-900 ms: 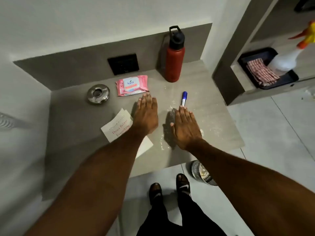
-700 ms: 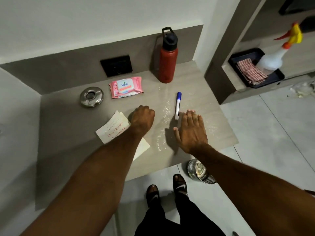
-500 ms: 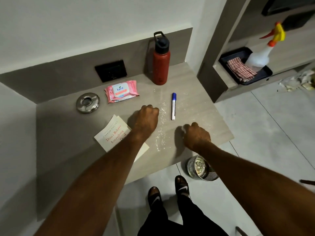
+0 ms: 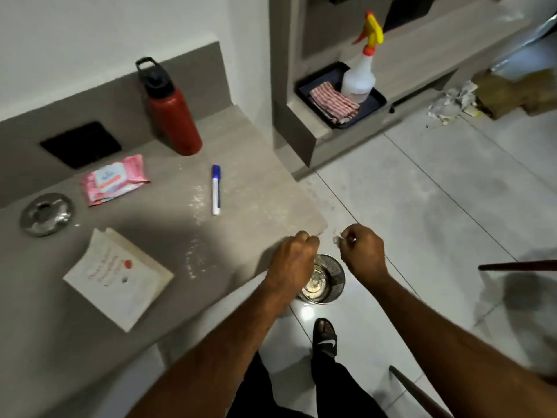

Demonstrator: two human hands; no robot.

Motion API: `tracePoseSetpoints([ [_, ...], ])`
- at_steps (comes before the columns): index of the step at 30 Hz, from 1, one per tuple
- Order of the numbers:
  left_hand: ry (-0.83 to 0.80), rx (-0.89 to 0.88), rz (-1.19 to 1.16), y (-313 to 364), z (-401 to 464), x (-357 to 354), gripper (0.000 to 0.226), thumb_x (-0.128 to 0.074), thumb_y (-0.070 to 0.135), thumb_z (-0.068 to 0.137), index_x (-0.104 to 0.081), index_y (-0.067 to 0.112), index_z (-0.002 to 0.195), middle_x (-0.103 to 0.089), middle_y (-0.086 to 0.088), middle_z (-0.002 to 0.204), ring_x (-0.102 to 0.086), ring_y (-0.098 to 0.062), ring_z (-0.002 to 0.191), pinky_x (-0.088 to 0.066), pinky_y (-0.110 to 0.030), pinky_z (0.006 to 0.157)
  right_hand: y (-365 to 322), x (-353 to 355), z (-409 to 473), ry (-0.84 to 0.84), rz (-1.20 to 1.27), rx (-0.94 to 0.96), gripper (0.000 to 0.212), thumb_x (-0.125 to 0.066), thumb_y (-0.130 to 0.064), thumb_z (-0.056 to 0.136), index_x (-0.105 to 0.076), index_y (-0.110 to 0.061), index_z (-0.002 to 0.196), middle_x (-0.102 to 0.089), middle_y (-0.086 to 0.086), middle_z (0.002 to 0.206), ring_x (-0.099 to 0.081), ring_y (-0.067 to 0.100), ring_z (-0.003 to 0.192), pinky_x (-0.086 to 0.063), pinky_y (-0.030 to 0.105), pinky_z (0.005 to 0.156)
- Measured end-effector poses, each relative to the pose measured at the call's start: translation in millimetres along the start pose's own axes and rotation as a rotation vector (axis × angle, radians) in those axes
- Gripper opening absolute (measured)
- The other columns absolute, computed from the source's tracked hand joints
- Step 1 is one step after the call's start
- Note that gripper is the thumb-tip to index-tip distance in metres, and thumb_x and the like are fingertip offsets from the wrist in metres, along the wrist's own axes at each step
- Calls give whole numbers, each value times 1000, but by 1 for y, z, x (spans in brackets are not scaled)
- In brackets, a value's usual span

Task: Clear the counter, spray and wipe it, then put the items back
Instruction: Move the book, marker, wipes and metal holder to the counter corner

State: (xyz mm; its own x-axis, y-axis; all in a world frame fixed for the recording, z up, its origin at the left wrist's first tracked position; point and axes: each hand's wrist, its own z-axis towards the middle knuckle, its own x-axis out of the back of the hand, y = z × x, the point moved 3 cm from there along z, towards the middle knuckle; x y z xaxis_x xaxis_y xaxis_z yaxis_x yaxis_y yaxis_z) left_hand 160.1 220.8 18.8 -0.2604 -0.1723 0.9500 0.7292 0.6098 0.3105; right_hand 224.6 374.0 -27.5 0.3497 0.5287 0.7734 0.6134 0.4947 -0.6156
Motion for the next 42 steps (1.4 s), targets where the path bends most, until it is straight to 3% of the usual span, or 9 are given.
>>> tracePoseSetpoints([
  [10,-217,220,-123,24,44,-245,35,-52,0,79,-61,6,113,-54,-15,130,-57,-34,110,-47,-36,92,202,-104,29,-268,36,-307,21,-68,-18,82,-75,-11,100,-74,9,105,-68,26,100,-42,19,81],
  [17,-280,377,-184,-11,69,-361,29,-53,-1,82,-63,5,109,-55,-16,121,-59,-35,106,-50,-37,89,265,-196,58,-426,82,-353,28,-60,-11,84,-74,-11,108,-74,10,112,-66,27,109,-44,20,88],
  [21,-354,394,-221,-25,69,-412,32,-55,7,86,-60,12,117,-53,-17,127,-58,-36,108,-51,-37,83,290,-235,63,-492,155,-401,42,-59,-10,87,-65,-13,128,-67,11,129,-61,27,118,-30,2,79],
  [24,-432,354,-216,-33,62,-430,44,-53,7,89,-54,18,132,-48,-20,136,-57,-40,112,-52,-40,87,305,-241,60,-535,178,-446,53,-60,-9,85,-58,-17,137,-61,11,137,-60,30,121,-44,24,104],
  [27,-463,365,-185,-34,54,-423,49,-50,4,88,-48,14,136,-44,-21,141,-57,-41,113,-53,-42,87,313,-227,51,-521,139,-467,42,-58,-9,82,-70,-19,122,-70,13,120,-67,35,106,-54,41,97],
  [31,-407,276,-154,-10,50,-365,49,-55,4,86,-44,1,134,-45,-24,142,-46,-39,128,-44,-43,104,289,-180,39,-452,-12,-353,28,-55,-13,87,-75,-18,106,-76,8,103,-68,30,99,-38,17,73],
  [36,-200,-32,-104,51,57,-236,62,-47,11,88,-30,-6,145,-29,-27,153,-25,-38,145,-23,-46,120,202,-78,26,-184,78,-158,32,-52,-6,92,-69,-8,119,-74,13,114,-68,28,103,-30,-6,82],
  [40,91,-165,-10,84,71,-122,49,-26,11,97,-41,-8,139,-39,-29,147,-33,-40,141,-30,-49,115,113,-1,30,-112,103,35,38,-46,-12,100,-56,-3,136,-58,16,140,-52,29,133,-36,32,114],
  [42,185,-129,20,87,77,-68,52,-14,13,100,-44,-8,138,-42,-29,145,-36,-40,139,-32,-50,114,62,28,34,-109,40,179,42,-41,-16,102,-49,-2,141,-49,17,148,-43,29,140,-28,35,118],
])
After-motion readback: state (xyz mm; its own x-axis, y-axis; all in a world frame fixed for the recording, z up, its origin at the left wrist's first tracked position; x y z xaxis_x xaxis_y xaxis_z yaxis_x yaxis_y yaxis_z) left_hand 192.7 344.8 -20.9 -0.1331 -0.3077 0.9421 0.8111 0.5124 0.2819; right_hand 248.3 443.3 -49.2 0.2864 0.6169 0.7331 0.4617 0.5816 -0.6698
